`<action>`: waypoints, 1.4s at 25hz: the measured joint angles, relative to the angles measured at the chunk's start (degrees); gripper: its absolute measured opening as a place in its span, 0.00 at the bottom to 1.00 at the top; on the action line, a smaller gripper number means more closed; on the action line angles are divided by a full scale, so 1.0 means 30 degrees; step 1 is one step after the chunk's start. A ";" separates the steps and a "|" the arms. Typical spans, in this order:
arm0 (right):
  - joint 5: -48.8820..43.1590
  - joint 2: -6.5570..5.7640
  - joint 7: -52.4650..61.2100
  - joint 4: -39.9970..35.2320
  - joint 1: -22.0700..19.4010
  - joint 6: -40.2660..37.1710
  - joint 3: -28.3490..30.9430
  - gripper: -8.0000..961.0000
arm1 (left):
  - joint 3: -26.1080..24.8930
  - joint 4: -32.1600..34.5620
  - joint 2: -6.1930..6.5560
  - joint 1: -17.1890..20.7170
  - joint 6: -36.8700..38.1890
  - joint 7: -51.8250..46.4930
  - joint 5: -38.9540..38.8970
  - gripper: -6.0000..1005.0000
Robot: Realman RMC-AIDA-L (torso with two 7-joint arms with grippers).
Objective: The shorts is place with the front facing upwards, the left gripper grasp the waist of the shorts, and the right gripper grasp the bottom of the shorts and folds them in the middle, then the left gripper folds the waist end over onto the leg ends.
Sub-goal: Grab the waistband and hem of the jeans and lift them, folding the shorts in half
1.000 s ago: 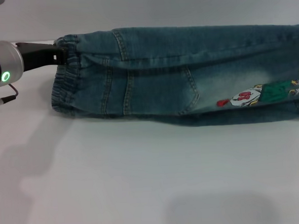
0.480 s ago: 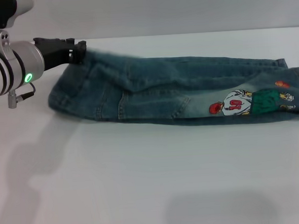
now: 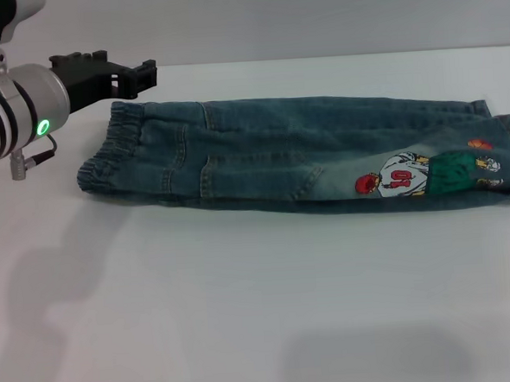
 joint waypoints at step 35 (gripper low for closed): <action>0.0042 -0.0034 0.2256 -0.9248 -0.0121 -1.8204 -1.0058 0.72 | 0.2984 -0.1048 0.0064 0.4159 0.4233 0.0043 -0.0080 0.82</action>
